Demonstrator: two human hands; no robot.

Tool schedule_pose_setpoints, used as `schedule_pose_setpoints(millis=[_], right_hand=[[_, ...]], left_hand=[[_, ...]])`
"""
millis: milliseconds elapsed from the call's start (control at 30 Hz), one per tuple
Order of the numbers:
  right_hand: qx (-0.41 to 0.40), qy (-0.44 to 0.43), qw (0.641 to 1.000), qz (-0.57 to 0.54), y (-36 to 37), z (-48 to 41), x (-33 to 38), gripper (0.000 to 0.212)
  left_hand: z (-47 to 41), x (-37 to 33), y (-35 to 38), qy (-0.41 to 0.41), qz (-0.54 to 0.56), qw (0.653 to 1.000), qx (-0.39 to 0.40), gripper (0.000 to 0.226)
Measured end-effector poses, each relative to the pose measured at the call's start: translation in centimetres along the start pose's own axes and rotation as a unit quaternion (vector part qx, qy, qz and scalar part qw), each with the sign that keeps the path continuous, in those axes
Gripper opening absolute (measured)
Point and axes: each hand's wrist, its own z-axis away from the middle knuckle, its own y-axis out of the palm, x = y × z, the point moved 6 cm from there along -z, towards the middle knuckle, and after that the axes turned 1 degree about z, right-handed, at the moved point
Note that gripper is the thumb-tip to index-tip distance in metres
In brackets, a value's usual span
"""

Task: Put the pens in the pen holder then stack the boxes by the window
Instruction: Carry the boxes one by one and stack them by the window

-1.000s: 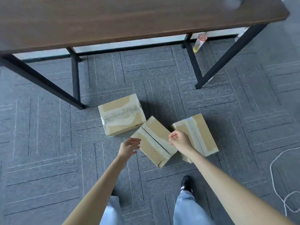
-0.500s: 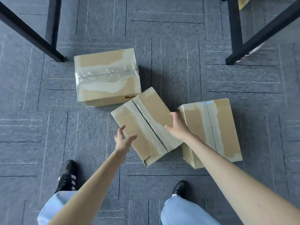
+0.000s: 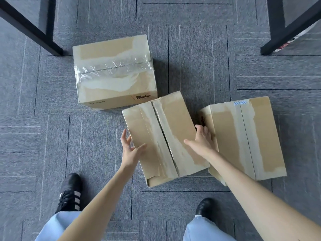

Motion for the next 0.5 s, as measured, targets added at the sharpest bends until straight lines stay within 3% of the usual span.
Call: schedule_pose_setpoints(millis=[133,267,400,500], right_hand=[[0.047,0.037,0.992,-0.112,1.3,-0.2,-1.1,0.085],[0.053,0.044,0.988,-0.135,2.1,-0.2,-2.0,0.086],[0.065,0.045,0.98,-0.181,2.6,0.5,-2.3,0.097],[0.055,0.033,0.986,-0.153,1.8,2.0,-2.0,0.097]], left_hand=[[-0.4,1.0,0.0,0.024,-0.053,0.997,0.047,0.105],[-0.5,2.6,0.7,-0.02,-0.046,0.997,0.063,0.13],[-0.8,3.6,0.8,-0.033,-0.061,0.997,0.039,0.124],[-0.1,3.1,0.5,-0.019,-0.081,0.996,0.041,0.119]])
